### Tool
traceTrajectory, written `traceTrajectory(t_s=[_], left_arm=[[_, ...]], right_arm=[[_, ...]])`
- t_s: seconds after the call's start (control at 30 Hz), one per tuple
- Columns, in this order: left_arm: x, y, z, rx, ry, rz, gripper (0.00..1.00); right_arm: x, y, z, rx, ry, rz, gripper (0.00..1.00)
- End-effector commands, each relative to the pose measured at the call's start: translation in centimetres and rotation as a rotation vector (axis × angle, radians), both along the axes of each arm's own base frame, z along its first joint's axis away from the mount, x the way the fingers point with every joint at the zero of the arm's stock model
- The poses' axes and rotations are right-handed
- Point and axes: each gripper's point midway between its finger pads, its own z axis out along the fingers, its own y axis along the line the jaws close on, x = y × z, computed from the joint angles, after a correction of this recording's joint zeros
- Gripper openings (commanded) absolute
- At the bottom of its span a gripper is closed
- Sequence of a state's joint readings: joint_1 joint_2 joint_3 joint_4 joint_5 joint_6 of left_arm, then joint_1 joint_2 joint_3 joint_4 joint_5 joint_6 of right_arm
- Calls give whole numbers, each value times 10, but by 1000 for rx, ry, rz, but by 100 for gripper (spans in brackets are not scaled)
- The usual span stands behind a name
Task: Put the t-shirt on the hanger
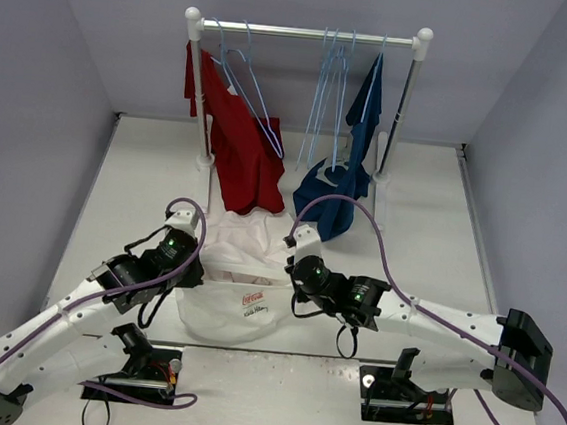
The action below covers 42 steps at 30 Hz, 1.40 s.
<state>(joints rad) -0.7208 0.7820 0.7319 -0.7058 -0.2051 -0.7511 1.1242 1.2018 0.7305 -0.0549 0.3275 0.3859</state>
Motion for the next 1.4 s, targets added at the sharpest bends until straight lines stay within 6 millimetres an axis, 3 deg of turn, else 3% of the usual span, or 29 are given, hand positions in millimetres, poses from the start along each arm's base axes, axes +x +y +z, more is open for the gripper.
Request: traceTrajectory(t_s=[0.0, 0.07, 0.13, 0.2, 0.23, 0.33, 0.4, 0.47, 0.57, 0.67, 0.87, 1.13, 1.37], left_arm=[[16, -16, 26, -153, -110, 41, 0], [16, -19, 27, -177, -123, 35, 0], [18, -22, 30, -195, -129, 30, 0], [19, -27, 38, -200, -132, 11, 0], [21, -29, 40, -193, -127, 0, 0], [26, -37, 52, -168, -123, -42, 0], [29, -39, 60, -151, -118, -48, 0], [31, -41, 59, -130, -101, -55, 0], [32, -45, 58, -137, -82, -62, 0], [32, -46, 57, -137, -78, -62, 0], [29, -44, 55, -134, -75, -66, 0], [26, -46, 46, -129, -51, -84, 0], [25, -45, 46, -129, -51, -82, 0]], right_arm=[[8, 15, 15, 132, -46, -81, 0], [8, 16, 20, 145, -54, -79, 12], [11, 15, 33, 152, -84, -79, 33], [19, 17, 64, 165, -139, -85, 52], [25, 16, 81, 169, -179, -102, 57], [44, 9, 137, 146, -301, -150, 60], [57, 5, 187, 177, -385, -197, 59], [74, -7, 226, 183, -457, -263, 57], [101, -25, 265, 193, -516, -337, 54], [134, -45, 285, 168, -550, -413, 50], [175, -55, 294, 155, -555, -451, 45], [233, -83, 264, 131, -489, -526, 45], [257, -79, 238, 133, -425, -483, 45]])
